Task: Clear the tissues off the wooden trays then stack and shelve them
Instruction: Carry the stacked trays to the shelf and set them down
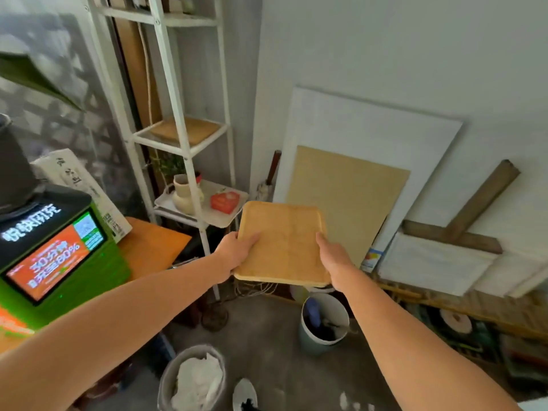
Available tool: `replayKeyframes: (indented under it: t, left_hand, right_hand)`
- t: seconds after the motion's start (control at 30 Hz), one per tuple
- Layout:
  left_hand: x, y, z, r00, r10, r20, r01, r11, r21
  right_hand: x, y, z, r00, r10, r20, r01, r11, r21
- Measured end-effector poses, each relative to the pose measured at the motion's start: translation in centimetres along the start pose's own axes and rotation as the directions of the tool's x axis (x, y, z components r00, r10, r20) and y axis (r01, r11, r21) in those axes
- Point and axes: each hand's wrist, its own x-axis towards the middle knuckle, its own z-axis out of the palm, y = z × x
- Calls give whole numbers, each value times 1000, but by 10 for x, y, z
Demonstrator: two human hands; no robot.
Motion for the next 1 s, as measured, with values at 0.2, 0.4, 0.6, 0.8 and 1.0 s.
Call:
replayKeyframes:
  t: [0.2, 0.4, 0.6, 0.8, 1.0]
  left_hand:
    - [107, 63, -32, 992, 28, -119, -31, 999, -16]
    - [170, 105, -66, 979, -2, -206, -5, 999, -37]
    - [233, 143, -99, 960, -37, -276, -1, 991, -134]
    - [308, 184, -125, 891, -67, -449, -63, 961, -270]
    - [370, 227, -140, 709, -134, -692, -65, 965, -254]
  right_hand:
    - [101, -95, 42, 997, -35, 74, 38, 999, -34]
    - [175, -161, 85, 971, -50, 235, 60, 998, -32]
    - [246, -240, 130, 946, -115, 303, 149, 985, -91]
    - [333, -336, 183, 881, -199, 428, 290, 944, -158]
    - [407, -427, 249, 786, -169, 595, 370, 900, -233]
